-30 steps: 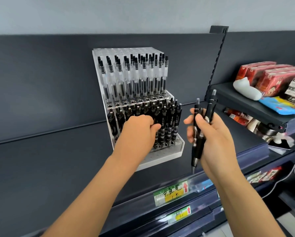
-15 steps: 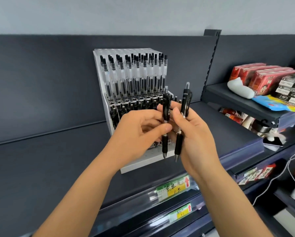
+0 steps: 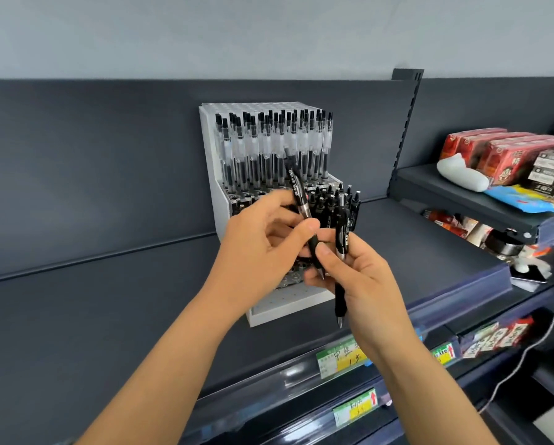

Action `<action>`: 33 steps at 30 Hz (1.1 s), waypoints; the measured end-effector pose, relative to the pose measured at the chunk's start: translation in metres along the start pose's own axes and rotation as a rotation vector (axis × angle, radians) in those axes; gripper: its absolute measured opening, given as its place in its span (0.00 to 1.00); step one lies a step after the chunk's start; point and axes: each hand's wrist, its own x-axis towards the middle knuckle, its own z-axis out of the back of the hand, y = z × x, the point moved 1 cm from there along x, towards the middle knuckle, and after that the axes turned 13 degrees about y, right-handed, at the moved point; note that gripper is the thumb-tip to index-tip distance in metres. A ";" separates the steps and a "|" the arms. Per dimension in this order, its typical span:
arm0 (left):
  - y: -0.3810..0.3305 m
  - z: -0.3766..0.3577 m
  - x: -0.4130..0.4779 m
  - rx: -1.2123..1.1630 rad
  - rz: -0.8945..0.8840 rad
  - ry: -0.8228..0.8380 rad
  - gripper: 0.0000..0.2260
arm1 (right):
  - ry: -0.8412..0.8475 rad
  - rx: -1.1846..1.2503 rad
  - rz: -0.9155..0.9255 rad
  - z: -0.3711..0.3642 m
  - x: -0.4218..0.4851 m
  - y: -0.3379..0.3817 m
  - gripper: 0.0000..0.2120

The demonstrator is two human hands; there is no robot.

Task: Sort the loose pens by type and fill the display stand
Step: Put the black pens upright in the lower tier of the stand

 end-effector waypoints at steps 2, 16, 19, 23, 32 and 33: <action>0.002 0.003 0.000 0.032 0.010 0.021 0.05 | 0.001 0.032 0.000 -0.004 0.000 -0.003 0.10; 0.038 -0.003 0.001 0.337 0.072 -0.187 0.11 | -0.419 -0.051 -0.019 0.014 -0.002 -0.009 0.16; 0.045 -0.014 0.006 0.462 0.110 -0.099 0.13 | -0.414 -0.020 -0.018 0.013 -0.005 -0.010 0.15; 0.046 -0.019 0.009 0.489 0.125 -0.082 0.15 | -0.409 -0.144 0.040 0.015 -0.011 -0.011 0.14; 0.032 -0.014 0.015 0.389 0.066 -0.166 0.12 | -0.410 -0.163 0.047 0.018 -0.019 -0.016 0.10; 0.038 -0.018 0.016 0.387 0.088 -0.134 0.13 | -0.402 -0.159 0.049 0.017 -0.019 -0.017 0.09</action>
